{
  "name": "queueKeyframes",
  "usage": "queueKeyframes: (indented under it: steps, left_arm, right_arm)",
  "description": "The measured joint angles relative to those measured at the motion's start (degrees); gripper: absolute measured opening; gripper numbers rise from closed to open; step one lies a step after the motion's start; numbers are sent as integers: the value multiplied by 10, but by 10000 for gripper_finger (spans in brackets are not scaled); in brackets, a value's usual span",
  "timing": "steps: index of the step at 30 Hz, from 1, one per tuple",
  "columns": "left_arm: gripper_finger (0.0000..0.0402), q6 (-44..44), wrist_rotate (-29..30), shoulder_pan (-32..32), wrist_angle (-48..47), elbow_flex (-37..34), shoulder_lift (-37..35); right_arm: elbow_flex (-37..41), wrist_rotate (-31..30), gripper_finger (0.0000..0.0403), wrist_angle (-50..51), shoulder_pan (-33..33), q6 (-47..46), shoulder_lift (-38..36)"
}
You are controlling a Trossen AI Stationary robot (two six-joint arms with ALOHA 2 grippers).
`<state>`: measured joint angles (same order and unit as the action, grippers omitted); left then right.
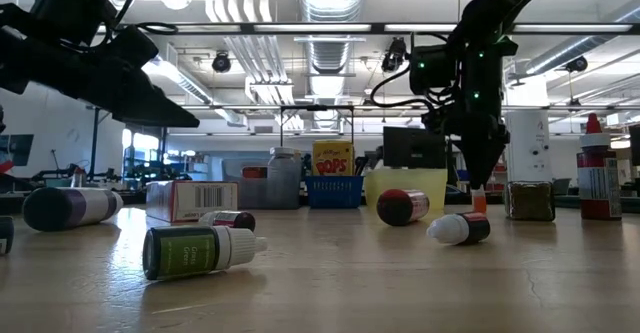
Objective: Pick & Place Kitchen Items
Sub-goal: Put the orange food coloring bottle into the yellow bin
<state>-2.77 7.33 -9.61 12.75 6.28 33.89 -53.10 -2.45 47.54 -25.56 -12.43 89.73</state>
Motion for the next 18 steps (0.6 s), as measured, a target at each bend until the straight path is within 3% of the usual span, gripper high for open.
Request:
queueKeyframes:
  steps: [18]
  left_arm:
    - [302,0,0,0,0,0,0]
  right_arm:
    - [0,0,88,0,0,7,0]
